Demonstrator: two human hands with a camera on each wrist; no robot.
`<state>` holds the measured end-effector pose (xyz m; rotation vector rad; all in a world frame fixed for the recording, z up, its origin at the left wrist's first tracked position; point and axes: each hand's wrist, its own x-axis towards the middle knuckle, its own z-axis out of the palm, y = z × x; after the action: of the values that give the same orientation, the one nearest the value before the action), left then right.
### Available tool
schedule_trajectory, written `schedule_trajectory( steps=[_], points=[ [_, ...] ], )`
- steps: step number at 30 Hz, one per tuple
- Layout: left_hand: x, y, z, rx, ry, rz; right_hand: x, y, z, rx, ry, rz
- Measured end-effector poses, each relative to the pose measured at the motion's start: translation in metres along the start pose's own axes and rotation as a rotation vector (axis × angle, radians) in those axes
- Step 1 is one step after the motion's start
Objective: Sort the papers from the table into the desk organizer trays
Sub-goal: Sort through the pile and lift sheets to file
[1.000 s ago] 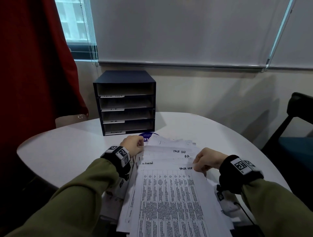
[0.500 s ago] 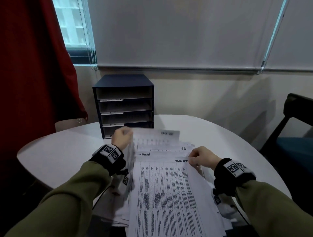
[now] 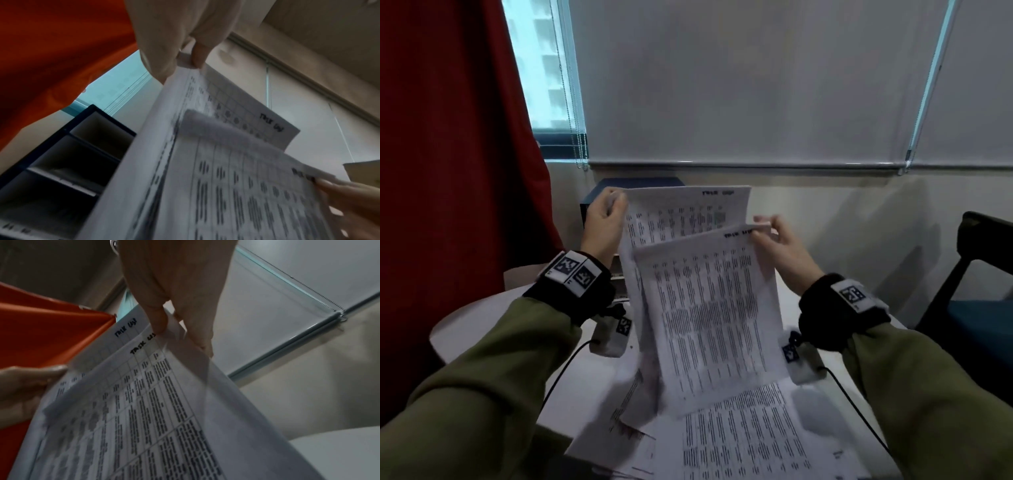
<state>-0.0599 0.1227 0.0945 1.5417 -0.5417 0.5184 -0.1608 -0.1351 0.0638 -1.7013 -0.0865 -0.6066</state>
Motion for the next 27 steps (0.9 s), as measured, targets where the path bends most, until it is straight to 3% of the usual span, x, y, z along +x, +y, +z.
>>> schedule_trajectory(
  steps=[2,4,9,12,14,17,22,27],
  points=[
    [0.000,0.008,-0.002,-0.079,-0.113,-0.064,0.010,-0.019,0.008,0.059,-0.007,-0.022],
    [-0.003,0.016,0.000,-0.117,-0.142,-0.105,0.019,-0.029,0.015,0.031,0.030,-0.057],
    [-0.028,0.039,0.011,-0.086,-0.074,-0.021,0.027,-0.040,0.027,-0.143,0.317,-0.194],
    [-0.045,0.043,0.023,0.068,0.036,0.086,0.019,-0.046,0.032,-0.033,0.441,-0.299],
    [-0.055,0.042,0.031,0.126,0.147,0.128,0.010,-0.042,0.035,0.080,0.441,-0.306],
    [-0.072,0.026,0.042,0.130,0.166,0.080,-0.007,-0.015,0.041,0.123,0.348,-0.190],
    [-0.104,-0.029,0.045,0.162,0.084,-0.221,-0.037,0.040,0.042,0.051,0.172,0.139],
    [-0.118,-0.058,0.028,0.202,-0.179,-0.543,-0.050,0.088,0.039,-0.170,-0.018,0.436]
  ],
)
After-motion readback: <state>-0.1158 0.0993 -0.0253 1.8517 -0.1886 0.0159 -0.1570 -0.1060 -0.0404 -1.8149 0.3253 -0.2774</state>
